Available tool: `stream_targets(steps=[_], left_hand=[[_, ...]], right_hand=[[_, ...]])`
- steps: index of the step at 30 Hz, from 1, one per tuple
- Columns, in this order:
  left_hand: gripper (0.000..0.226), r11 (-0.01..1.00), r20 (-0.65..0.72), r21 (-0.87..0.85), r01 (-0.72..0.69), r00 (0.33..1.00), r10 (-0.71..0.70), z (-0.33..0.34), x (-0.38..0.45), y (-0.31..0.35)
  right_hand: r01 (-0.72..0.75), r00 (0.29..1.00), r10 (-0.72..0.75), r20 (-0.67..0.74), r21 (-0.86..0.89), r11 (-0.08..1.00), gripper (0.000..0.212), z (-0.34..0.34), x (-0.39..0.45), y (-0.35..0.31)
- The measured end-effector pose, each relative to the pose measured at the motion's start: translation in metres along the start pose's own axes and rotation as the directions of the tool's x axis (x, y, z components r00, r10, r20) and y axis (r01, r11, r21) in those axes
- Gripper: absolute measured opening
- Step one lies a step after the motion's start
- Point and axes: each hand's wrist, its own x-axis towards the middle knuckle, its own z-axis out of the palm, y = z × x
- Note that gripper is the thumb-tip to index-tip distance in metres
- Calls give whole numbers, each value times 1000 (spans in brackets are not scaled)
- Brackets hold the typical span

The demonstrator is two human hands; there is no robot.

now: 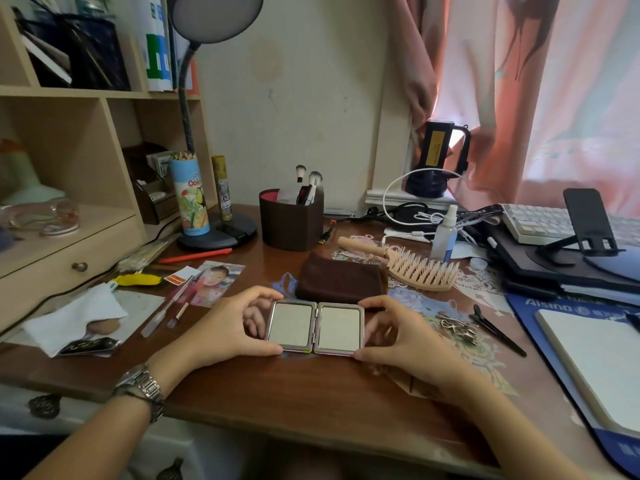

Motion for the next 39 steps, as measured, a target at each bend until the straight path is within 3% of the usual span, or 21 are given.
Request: stream_targets(steps=[5,8,16,22,27,31,35,39], left_hand=[[84,982,53,-161,102,994,-95,3,5,2],[78,958,31,-259,127,992,-123,4,4,9],[65,908,-110,-419,-18,993,-31,23,3,30],[54,950,-120,-305,-68,992,33,40,10,40],[47,987,-107,-75,-141,985,132,52,15,41],[41,985,-71,-9,-170,983,169,55,15,37],[40,990,-67,-30,-138,988,136,53,15,34],[33,989,-76,-55,-137,988,133,53,13,30]], right_hand=[[-32,999,32,-1,59,998,71,-1,-3,1],[-49,999,49,2,53,997,71,-1,-3,-1],[-71,997,71,-14,1,998,68,0,-3,0],[-75,996,74,-58,-17,997,65,-1,-2,6],[-90,994,78,-80,-155,984,64,-3,-1,7],[-103,994,87,-69,-280,954,68,-3,-1,6],[-118,993,110,-44,-259,959,72,-6,-1,8],[-97,994,92,-56,-87,991,81,-9,-1,7]])
